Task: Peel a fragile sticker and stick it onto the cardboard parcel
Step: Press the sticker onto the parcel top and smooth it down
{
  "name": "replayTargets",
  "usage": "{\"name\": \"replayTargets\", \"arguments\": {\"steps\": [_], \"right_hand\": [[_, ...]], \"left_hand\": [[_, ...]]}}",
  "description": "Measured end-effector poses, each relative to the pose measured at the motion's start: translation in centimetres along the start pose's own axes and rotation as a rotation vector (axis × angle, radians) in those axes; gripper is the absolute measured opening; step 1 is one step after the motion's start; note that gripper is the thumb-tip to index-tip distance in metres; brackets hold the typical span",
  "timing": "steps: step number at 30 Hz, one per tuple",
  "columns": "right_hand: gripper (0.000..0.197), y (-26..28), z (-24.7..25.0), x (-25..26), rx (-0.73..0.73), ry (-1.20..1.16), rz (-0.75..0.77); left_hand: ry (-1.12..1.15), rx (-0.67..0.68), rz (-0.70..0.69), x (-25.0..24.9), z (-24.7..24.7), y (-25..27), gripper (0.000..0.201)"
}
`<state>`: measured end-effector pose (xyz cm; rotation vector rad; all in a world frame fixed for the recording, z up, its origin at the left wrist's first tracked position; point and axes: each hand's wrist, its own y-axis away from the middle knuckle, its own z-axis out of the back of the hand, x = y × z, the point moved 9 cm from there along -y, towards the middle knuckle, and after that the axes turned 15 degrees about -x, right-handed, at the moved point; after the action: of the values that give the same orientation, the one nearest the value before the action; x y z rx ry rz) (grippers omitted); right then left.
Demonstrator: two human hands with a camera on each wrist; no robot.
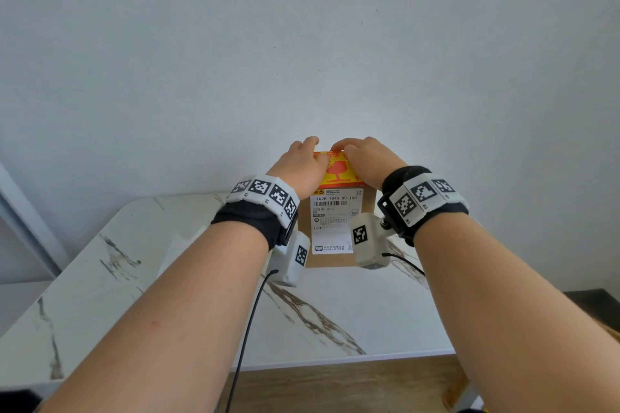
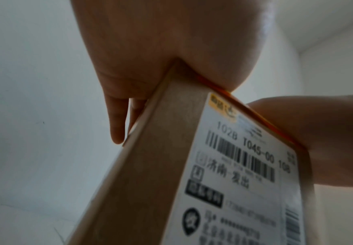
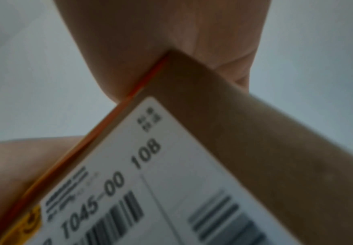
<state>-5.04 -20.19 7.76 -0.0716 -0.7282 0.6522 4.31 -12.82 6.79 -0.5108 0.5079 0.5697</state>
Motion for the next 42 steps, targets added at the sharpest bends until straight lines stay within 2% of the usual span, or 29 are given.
{"name": "replayTargets", "arguments": {"steps": [3, 6, 11, 14, 17, 19, 22, 24, 27, 30, 34, 39, 42], "right_hand": [[0.039, 0.2, 0.1, -0.4, -0.067, 0.106, 0.003], [0.034, -0.2, 0.2, -1.0, -0.108, 0.028, -0.058], [0.042, 0.5, -0.4, -3.5, -0.135, -0.548, -0.278], [0.041, 1.1, -0.4, -4.5, -0.244, -0.692, -0.34], [0.04, 1.2, -0.2, -4.8, -0.345, -0.733, -0.389], [0.04, 1.4, -0.3, -4.7, -0.359, -0.693, -0.381], [0.021, 2.3, -0.7, -4.2, -0.343, -0.7, -0.293], [0.019, 2.8, -0.8, -4.1, -0.334, -0.708, -0.268], [0.029, 2.6, -0.4, -3.5, -0.342, -0.587, -0.222], [0.045, 2.5, 0.2, -2.7, -0.333, -0.442, -0.147], [0.046, 2.2, 0.4, -2.5, -0.333, -0.231, -0.083], [0.047, 2.2, 0.5, -2.8, -0.342, -0.079, -0.104], [0.047, 2.4, 0.6, -2.6, -0.335, -0.051, -0.097]], "left_hand": [[0.04, -0.009, -0.029, -0.1, 0.0, -0.2, 0.046], [0.038, 0.047, -0.031, 0.1, -0.5, -0.2, 0.046], [-0.015, 0.07, -0.008, 0.4, -0.7, -0.4, 0.047], [-0.087, 0.078, -0.024, 0.0, -0.7, 0.0, 0.05], [-0.189, 0.073, -0.028, -0.2, -0.5, 0.1, 0.054], [-0.269, 0.073, -0.034, -0.3, -0.4, 0.1, 0.055], [-0.348, 0.094, -0.028, -0.4, -0.4, 0.1, 0.054], [-0.368, 0.101, -0.032, -0.4, -0.4, 0.1, 0.054], [-0.415, 0.063, -0.096, -0.6, -0.3, 0.1, 0.056], [-0.439, -0.013, -0.242, -1.5, -0.2, 0.4, 0.055], [-0.466, -0.112, -0.334, -2.3, 0.3, 1.0, 0.055], [-0.3, -0.045, -0.234, -1.2, -0.2, 2.6, 0.058], [-0.272, -0.049, -0.24, -0.7, 0.2, 3.7, 0.062]]}}
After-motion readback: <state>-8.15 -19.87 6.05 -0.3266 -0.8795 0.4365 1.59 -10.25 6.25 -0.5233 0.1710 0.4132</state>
